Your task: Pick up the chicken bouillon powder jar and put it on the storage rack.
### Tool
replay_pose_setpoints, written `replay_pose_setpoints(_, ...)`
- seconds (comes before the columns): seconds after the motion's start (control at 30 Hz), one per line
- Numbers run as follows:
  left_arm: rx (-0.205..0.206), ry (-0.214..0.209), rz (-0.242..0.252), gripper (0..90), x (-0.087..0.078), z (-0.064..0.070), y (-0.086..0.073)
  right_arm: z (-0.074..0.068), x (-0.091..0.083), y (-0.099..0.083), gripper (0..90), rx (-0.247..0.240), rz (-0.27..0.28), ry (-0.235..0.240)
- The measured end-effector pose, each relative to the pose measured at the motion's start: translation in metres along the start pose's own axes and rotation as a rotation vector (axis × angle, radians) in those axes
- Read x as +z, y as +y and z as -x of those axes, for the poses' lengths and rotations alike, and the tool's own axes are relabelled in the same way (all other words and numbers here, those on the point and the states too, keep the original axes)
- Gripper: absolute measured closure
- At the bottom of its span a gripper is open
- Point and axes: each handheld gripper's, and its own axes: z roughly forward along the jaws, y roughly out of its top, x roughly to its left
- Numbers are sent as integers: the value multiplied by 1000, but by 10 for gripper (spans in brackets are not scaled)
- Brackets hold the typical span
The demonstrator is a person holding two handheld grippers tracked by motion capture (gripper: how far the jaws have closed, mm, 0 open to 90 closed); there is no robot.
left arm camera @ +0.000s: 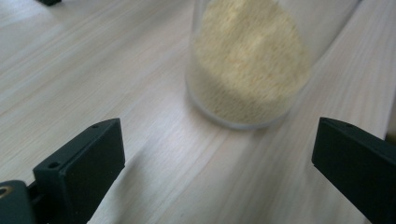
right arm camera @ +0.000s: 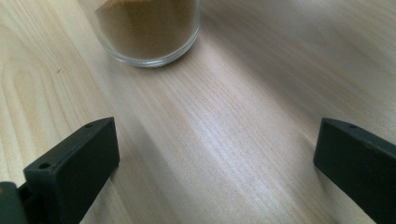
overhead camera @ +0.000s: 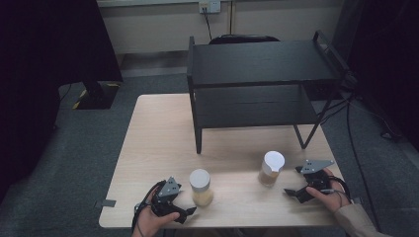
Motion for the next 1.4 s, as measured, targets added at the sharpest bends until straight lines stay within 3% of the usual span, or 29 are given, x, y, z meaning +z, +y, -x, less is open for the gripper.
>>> replay_pose_setpoints(0.37, -26, -23, 48, 15, 0, 4, 7, 0, 0, 0, 0, 0, 0, 0)
replay_pose_setpoints(1.0, -61, -20, 106, 27, 1, 8, 32, 0, 0, 0, 0, 0, 0, 0)
replay_pose_setpoints(1.4, -53, -25, 127, 145, 1, 10, 42, 0, 0, 0, 0, 0, 0, 0)
